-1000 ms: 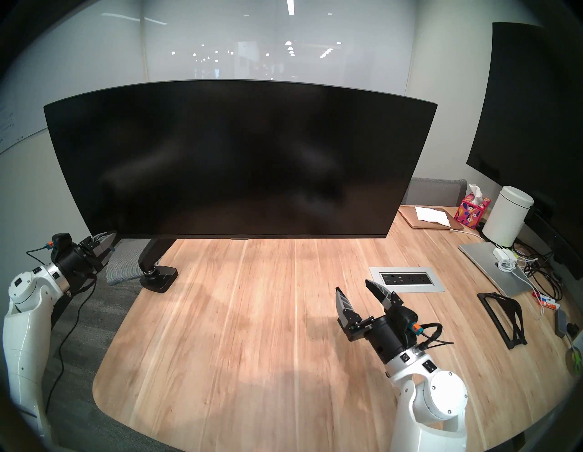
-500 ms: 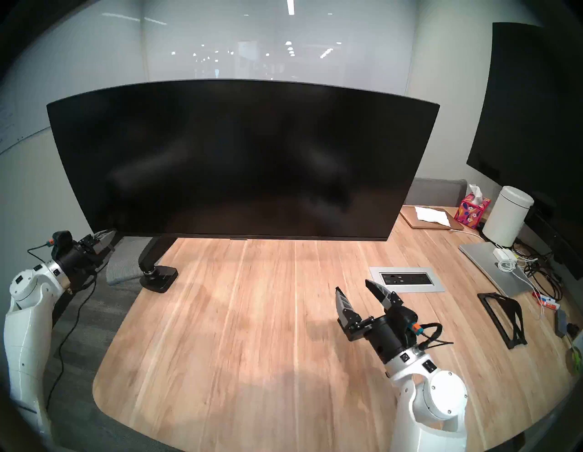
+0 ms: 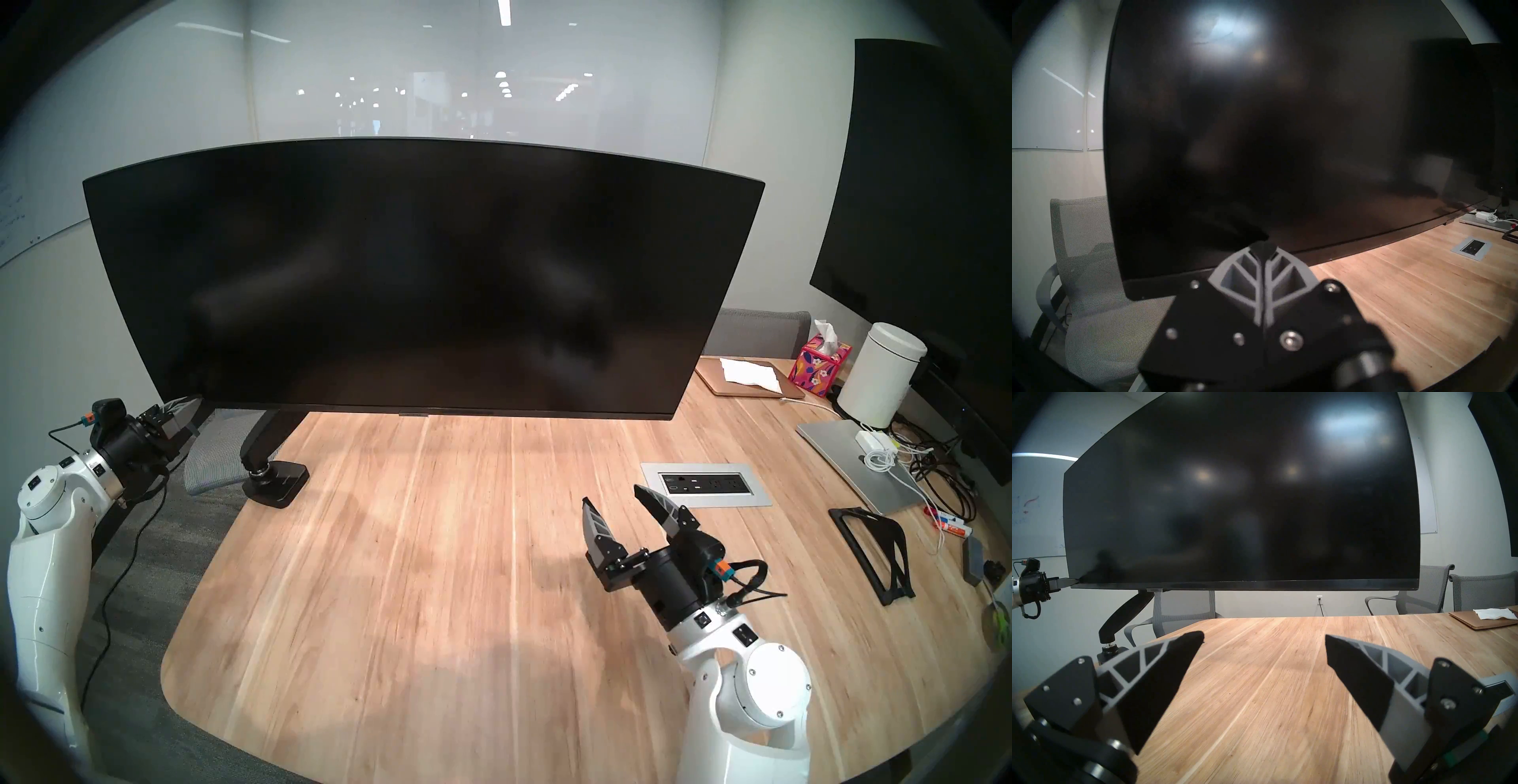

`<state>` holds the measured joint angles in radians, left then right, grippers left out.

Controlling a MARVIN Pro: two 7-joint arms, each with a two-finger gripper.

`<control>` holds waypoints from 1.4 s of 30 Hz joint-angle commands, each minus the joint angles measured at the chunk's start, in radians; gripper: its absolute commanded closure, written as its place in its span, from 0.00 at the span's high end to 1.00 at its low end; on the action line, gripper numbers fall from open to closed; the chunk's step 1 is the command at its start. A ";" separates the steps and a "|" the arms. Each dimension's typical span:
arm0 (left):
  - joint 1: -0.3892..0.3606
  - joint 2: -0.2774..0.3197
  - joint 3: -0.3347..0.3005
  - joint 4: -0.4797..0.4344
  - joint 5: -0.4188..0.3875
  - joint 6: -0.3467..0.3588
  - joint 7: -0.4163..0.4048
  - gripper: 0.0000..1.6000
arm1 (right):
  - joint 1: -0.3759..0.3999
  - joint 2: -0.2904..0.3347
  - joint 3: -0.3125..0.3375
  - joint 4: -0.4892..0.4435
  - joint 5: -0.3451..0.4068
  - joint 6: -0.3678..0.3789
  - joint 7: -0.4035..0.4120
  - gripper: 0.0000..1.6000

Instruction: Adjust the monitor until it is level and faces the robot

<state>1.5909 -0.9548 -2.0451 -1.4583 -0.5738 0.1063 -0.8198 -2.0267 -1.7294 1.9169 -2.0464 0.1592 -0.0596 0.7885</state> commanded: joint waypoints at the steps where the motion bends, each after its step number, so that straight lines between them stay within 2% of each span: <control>1: -0.041 0.017 0.002 0.017 -0.003 -0.005 0.000 0.00 | 0.006 0.002 -0.003 -0.017 0.005 0.001 -0.002 1.00; 13: -0.082 0.027 0.025 0.078 0.001 -0.018 -0.005 0.00 | 0.006 0.002 -0.002 -0.017 0.004 0.001 -0.002 1.00; 20: -0.081 0.026 0.024 0.080 -0.008 -0.016 -0.012 0.00 | 0.007 0.001 -0.002 -0.017 0.004 0.001 -0.002 1.00; 23: -0.041 0.020 0.000 0.040 -0.030 -0.006 -0.034 0.00 | 0.006 0.002 -0.002 -0.017 0.004 0.001 -0.002 1.00; 24: 0.001 0.016 -0.023 0.005 -0.045 0.000 -0.057 0.00 | 0.007 0.001 -0.002 -0.017 0.004 0.001 -0.002 1.00; 25: 0.001 0.016 -0.023 0.005 -0.045 0.000 -0.057 0.00 | 0.007 0.001 -0.002 -0.017 0.004 0.001 -0.002 1.00; 27: 0.072 0.008 -0.061 -0.054 -0.067 0.018 -0.099 0.00 | 0.007 0.001 -0.002 -0.016 0.004 0.000 -0.002 1.00; 30: 0.090 -0.030 -0.105 -0.075 -0.052 0.043 -0.164 0.00 | 0.007 0.002 -0.002 -0.016 0.004 0.000 -0.001 1.00; 31: 0.146 -0.023 -0.119 -0.110 -0.077 0.045 -0.167 0.00 | 0.007 0.001 -0.002 -0.015 0.004 0.000 -0.001 1.00; 33: 0.133 -0.062 -0.152 -0.108 -0.058 0.067 -0.217 0.00 | 0.007 0.002 -0.002 -0.015 0.004 -0.001 -0.001 1.00; 42: 0.253 -0.145 -0.259 -0.195 -0.026 0.123 -0.373 0.00 | 0.007 0.001 -0.002 -0.015 0.004 -0.001 0.000 1.00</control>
<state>1.7401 -1.0341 -2.2369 -1.5806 -0.6209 0.2007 -1.1032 -2.0257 -1.7306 1.9175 -2.0457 0.1583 -0.0597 0.7894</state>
